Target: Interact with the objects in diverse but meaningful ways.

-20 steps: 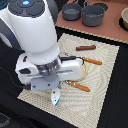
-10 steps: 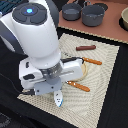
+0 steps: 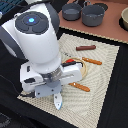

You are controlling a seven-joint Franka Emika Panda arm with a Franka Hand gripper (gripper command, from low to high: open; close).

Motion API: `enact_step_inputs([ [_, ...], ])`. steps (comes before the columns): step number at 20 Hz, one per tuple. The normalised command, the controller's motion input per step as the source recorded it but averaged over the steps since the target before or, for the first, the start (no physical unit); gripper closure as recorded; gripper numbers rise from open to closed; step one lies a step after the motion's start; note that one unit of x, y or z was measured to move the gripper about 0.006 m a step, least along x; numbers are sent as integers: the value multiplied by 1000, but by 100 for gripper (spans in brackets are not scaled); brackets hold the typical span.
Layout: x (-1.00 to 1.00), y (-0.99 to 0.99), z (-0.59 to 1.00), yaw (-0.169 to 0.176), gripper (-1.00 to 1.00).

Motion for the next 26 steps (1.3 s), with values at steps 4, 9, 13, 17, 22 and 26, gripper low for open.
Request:
enact_step_inputs([
  [4, 360, 0, 919, 19, -100],
  [9, 268, 146, 840, 23, -100],
  [13, 274, 368, 482, 3, -100],
  [17, 228, 571, 210, 4, -100],
  [22, 114, 561, 18, 1, -100],
  [26, 65, 582, 0, 3, -100],
])
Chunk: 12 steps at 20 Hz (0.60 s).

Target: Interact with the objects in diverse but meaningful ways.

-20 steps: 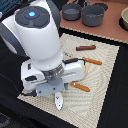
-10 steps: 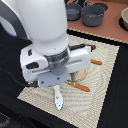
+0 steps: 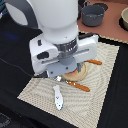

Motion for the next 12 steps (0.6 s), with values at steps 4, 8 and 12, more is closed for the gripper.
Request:
enact_step_inputs([
  [4, 31, 542, 0, 6, -100],
  [8, 14, 427, 0, 0, -100],
  [12, -12, 392, -34, 0, -100],
])
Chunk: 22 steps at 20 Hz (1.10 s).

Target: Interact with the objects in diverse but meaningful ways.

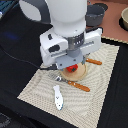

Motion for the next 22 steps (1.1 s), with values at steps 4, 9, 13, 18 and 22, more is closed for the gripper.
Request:
enact_step_inputs([
  [4, 0, 304, -1, 0, -100],
  [9, 11, 214, -26, 0, -100],
  [13, 0, 149, -141, 0, -100],
  [18, 0, 146, -172, 0, -100],
  [22, 0, 141, -190, 0, -100],
])
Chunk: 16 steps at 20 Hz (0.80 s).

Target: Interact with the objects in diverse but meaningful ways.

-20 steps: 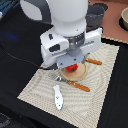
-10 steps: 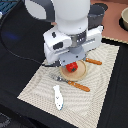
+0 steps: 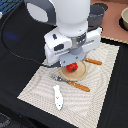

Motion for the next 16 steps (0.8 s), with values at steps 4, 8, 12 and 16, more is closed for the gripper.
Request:
enact_step_inputs([
  [4, 0, 131, -196, 0, -100],
  [8, 0, 118, -195, 0, 100],
  [12, 0, 108, -176, 0, 100],
  [16, 0, 111, -166, 0, 100],
])
